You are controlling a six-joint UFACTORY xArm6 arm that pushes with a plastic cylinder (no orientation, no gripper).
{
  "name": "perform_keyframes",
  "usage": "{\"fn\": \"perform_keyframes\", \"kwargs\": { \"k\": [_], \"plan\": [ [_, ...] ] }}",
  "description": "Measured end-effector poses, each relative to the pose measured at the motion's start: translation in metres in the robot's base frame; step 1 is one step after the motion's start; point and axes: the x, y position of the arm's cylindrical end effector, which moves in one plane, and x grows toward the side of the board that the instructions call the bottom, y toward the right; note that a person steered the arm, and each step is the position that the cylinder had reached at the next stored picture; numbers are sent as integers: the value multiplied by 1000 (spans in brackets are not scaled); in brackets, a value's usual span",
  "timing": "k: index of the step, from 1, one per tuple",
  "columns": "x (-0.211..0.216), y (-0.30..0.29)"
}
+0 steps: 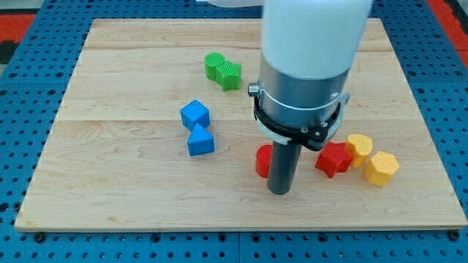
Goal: Move your arm to the bottom left of the red circle
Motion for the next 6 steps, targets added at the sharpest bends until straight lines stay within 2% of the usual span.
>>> {"fn": "perform_keyframes", "kwargs": {
  "k": [1, 2, 3, 6],
  "plan": [
    [-9, -46],
    [-31, 6],
    [-27, 92],
    [-13, 21]
  ]
}}
